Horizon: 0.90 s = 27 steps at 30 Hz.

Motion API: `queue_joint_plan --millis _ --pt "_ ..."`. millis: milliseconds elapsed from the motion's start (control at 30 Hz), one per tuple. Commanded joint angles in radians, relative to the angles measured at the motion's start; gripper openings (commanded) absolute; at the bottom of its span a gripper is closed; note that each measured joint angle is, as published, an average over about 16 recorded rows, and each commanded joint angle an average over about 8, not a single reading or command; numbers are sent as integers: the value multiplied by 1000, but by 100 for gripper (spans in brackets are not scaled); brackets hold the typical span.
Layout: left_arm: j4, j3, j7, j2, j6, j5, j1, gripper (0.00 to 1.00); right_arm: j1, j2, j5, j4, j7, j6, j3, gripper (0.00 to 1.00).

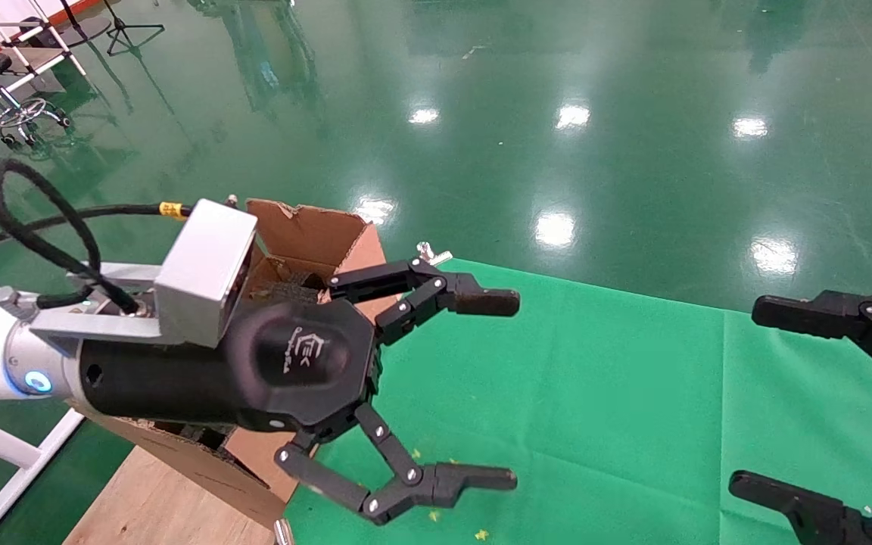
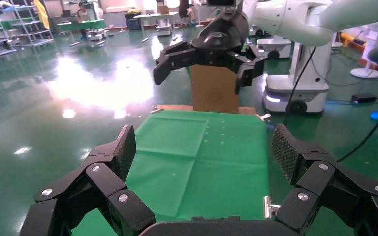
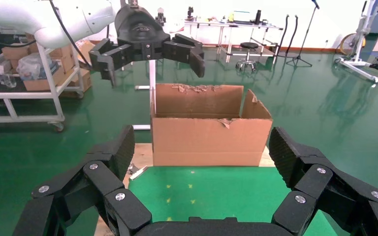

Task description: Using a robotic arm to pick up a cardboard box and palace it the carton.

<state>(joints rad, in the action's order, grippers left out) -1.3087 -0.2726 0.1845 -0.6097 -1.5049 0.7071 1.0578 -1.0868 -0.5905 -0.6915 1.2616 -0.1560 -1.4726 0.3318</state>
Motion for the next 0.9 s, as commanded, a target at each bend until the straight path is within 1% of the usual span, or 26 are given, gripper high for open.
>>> queue_joint_plan --millis 33,900 --pt "-4 2 -1 0 -2 -5 -3 100 0 0 0 0 0 0 0 100" --pt "24 -6 3 -1 9 22 16 100 0 0 0 0 0 0 0 100"
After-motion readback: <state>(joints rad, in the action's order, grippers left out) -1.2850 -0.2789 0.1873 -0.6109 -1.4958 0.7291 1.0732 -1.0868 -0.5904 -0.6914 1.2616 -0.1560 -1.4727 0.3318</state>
